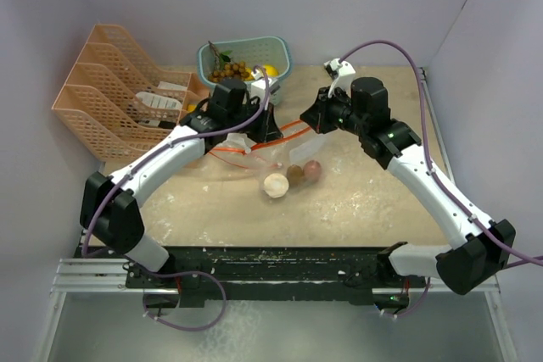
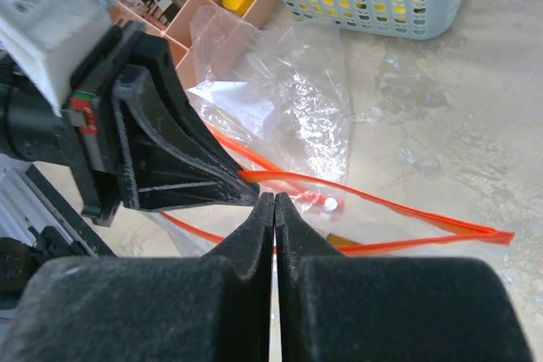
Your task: Open the zip-top bag and remove the fake food
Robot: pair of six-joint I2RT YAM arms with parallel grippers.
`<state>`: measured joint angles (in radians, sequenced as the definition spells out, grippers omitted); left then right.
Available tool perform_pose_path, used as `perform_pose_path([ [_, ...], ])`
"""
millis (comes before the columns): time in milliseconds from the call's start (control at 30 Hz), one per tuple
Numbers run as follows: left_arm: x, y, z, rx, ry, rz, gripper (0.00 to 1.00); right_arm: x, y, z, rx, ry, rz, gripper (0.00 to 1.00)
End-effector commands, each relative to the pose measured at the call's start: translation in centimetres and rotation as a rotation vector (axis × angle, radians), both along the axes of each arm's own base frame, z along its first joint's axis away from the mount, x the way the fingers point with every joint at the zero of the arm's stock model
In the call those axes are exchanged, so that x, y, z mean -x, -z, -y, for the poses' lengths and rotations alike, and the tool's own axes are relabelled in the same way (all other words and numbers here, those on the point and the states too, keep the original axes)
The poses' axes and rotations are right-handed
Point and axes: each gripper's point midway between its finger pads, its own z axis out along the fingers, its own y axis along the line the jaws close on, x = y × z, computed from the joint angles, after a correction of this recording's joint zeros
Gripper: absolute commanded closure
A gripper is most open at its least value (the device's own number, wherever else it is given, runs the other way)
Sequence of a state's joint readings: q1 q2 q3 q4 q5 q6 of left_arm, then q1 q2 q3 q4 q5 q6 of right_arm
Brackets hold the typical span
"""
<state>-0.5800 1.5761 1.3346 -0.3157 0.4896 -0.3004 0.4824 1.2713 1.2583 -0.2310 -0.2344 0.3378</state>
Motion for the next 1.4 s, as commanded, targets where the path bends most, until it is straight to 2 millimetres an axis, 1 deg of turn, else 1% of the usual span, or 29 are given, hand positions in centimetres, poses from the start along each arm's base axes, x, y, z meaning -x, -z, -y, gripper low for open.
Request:
perform_pose_path([
  [0,-0.6,-6.1,-1.6,0.044,-0.087,0.170,1.00,-0.1,-3.0,-0.4,-0.041,-0.023,0.074,1.00],
  [133,-1.1,-8.8,-3.6,-0.024,-0.146,0.253,1.00,0.1,-3.8,-0.3,-0.050,-0.023,0.092,0.99],
  [300,-2.1,-12.9,-6.1,-0.094,-0.260,0.349,1.00,0.5,-4.5,-0.1,-0.058,-0.022,0.109,0.98],
  [333,-2.2,-13.3,-6.5,-0.101,-0.274,0.362,1.00,0.5,-4.5,0.0,-0.058,-0.022,0.110,0.98],
  [400,-2.3,-13.7,-7.0,-0.109,-0.296,0.378,1.00,0.7,-4.5,0.1,-0.058,-0.022,0.109,0.98],
  [433,-2.3,-13.5,-7.0,-0.110,-0.297,0.377,1.00,0.8,-4.5,0.1,-0.058,-0.024,0.108,0.98],
  [467,-2.3,-12.8,-6.8,-0.112,-0.292,0.366,1.00,0.9,-4.3,0.1,-0.057,-0.026,0.102,0.98],
  [500,-2.2,-11.8,-6.6,-0.113,-0.283,0.347,1.00,0.9,-4.2,0.1,-0.057,-0.027,0.100,0.98],
  [567,-1.7,-9.2,-5.6,-0.115,-0.254,0.295,1.00,0.9,-4.0,0.1,-0.056,-0.027,0.097,0.98],
  [700,-0.2,-4.4,-3.1,-0.114,-0.208,0.215,1.00,1.0,-4.2,0.2,-0.067,-0.017,0.097,0.98],
  [767,0.6,-2.7,-1.8,-0.118,-0.183,0.187,1.00,1.1,-4.2,0.0,-0.079,-0.019,0.094,0.97],
  [833,1.2,-1.6,-0.6,-0.124,-0.158,0.174,1.00,1.2,-4.2,-0.3,-0.095,-0.035,0.093,0.96],
  [900,1.4,-0.9,0.2,-0.133,-0.144,0.169,1.00,1.3,-4.0,-0.7,-0.110,-0.054,0.078,0.93],
  [967,1.5,-0.7,0.8,-0.132,-0.134,0.167,1.00,1.4,-3.9,-1.1,-0.122,-0.069,0.071,0.91],
  [1000,1.5,-0.7,0.9,-0.131,-0.133,0.166,1.00,1.3,-3.5,-1.2,-0.121,-0.074,0.063,0.90],
  [1133,1.2,-1.4,1.1,-0.118,-0.147,0.179,1.00,1.3,-1.6,-1.7,-0.110,-0.092,0.013,0.90],
  [1300,0.9,-1.9,1.2,-0.110,-0.165,0.178,1.00,2.3,-0.9,-2.0,-0.142,-0.127,-0.014,0.91],
  [1367,0.7,-2.0,1.3,-0.100,-0.177,0.172,1.00,2.6,0.2,-2.1,-0.134,-0.134,-0.035,0.91],
])
